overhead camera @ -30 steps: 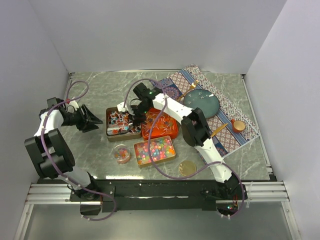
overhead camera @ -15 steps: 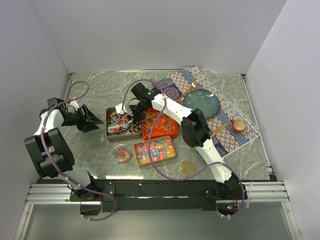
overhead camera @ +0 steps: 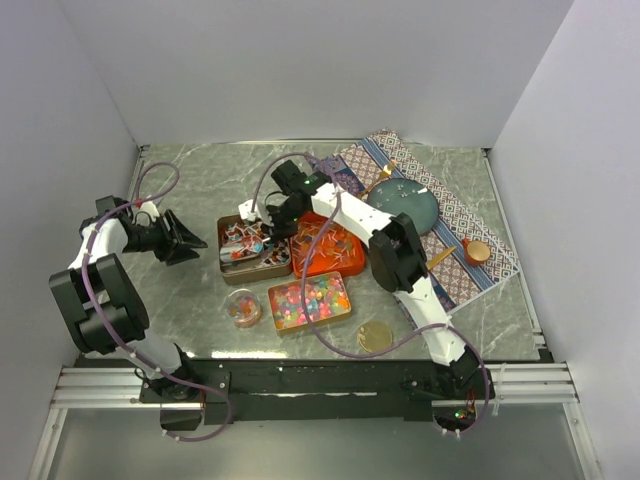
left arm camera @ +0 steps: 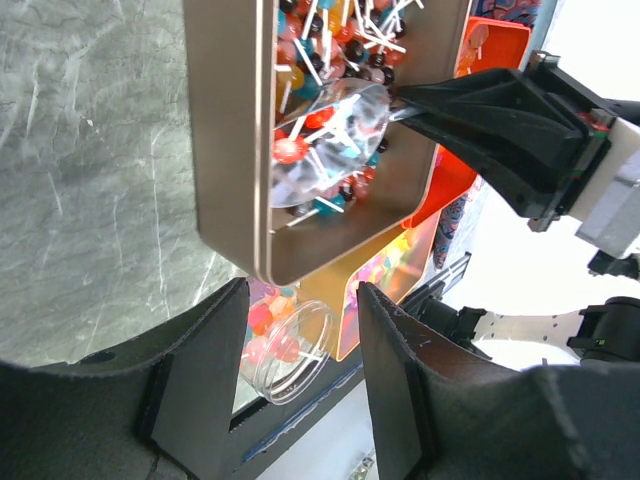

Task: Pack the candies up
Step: Scoop the fake candies from the storage box.

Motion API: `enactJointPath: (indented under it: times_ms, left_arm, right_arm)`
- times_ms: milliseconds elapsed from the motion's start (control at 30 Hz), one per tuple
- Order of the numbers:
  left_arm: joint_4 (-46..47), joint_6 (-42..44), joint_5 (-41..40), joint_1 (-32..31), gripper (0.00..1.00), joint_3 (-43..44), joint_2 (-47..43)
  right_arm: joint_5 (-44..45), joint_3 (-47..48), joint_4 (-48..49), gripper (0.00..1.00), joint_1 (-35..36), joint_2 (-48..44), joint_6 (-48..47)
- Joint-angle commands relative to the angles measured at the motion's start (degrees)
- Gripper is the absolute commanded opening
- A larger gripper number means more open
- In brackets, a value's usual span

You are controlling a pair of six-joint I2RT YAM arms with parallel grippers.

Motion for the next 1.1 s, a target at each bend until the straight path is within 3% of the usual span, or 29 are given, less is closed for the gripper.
enactJointPath:
  times_ms: [0,467,700,800,900,1067]
  left_arm:
    - [-0.71,1.09,2.17,0.38,0.53,1.39,0.47]
    - [0.52,0.47,1.99,0.38,0.53,0.34,0.73]
    - [6.38,-3.12,-1.08,-0.58,0.5,-1.42,1.08]
    - [9.3,-5.24,-6.52,-3.74,0.47,-0.73,1.26]
    - [13.07,-7.43,-12.32,-6.99,0.42,0.24,1.26]
    - [16.69,-9.81,-15.41,-9.11,0.4,2.34,4.59]
  right_arm:
    - [0.51,-0.79,0.87,0.0,-2.41,-8.83,2.48]
    - [0.16,-7.64,9.56,0.0,-2.41,-9.62,9.86]
    - [7.36,-9.23,10.98,0.0,1.28,-9.8,3.37]
    - [11.49,-8.61,9.31,0.0,2.78,-9.97,-0.23]
    - [12.73,-9.66,10.8,0.0,3.04,-11.29,-2.34]
    - [12.91,-9.66,10.01,0.0,2.96,-12.34,-7.61]
